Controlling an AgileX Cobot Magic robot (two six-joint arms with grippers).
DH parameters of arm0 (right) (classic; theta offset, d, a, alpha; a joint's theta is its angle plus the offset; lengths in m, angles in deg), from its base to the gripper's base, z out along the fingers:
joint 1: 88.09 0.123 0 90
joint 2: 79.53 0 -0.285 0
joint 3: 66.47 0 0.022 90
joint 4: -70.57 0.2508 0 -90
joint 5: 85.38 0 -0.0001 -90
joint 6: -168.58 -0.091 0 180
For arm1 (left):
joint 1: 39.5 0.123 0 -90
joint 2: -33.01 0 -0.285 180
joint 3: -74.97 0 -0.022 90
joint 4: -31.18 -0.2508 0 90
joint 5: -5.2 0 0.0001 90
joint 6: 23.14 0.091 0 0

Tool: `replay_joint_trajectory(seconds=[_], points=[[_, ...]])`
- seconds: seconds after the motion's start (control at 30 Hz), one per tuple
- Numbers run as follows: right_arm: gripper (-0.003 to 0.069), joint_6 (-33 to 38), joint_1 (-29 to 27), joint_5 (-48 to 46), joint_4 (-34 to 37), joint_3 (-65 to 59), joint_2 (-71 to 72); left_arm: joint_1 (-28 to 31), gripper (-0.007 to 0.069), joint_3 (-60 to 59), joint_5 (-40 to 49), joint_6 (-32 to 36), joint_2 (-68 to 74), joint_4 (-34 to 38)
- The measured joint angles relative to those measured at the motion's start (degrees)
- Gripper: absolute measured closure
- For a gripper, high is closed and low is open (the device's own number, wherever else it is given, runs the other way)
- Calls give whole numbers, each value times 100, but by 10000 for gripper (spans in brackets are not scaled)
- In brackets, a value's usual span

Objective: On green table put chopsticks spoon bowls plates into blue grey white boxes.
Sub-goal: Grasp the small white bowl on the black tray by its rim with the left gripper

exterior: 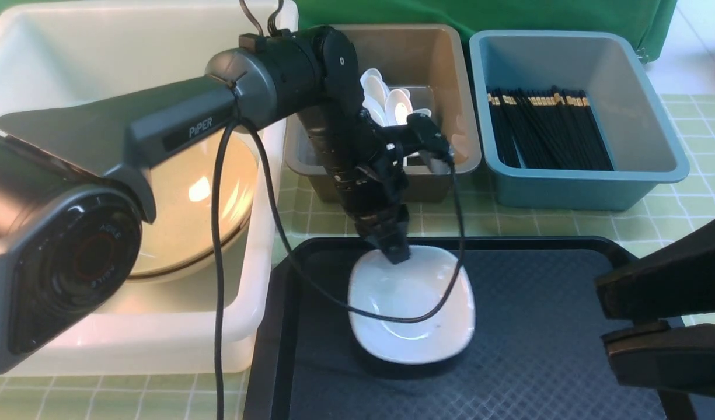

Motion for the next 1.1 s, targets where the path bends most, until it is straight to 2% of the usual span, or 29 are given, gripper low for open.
replay_joint_trajectory(seconds=[0.13, 0.3, 0.5, 0.7, 0.83, 0.97, 1.1], points=[[423, 0, 0, 0, 0, 0, 0, -6, 608, 2, 0, -360, 57, 394], [423, 0, 0, 0, -1, 0, 0, -6, 608, 2, 0, -702, 123, 415], [423, 0, 0, 0, -16, 0, 0, -6, 597, -29, -19, -752, 310, 275], [423, 0, 0, 48, -16, 0, 0, -6, 524, -36, -20, -671, 315, 142], [423, 6, 0, 81, -70, 0, 0, -6, 403, -47, -20, -591, 393, 119], [423, 6, 0, 93, -139, 0, 0, -6, 330, -47, 6, -559, 402, 178], [423, 6, 0, 93, -144, 0, 0, -6, 320, -47, -23, -368, 418, 448]])
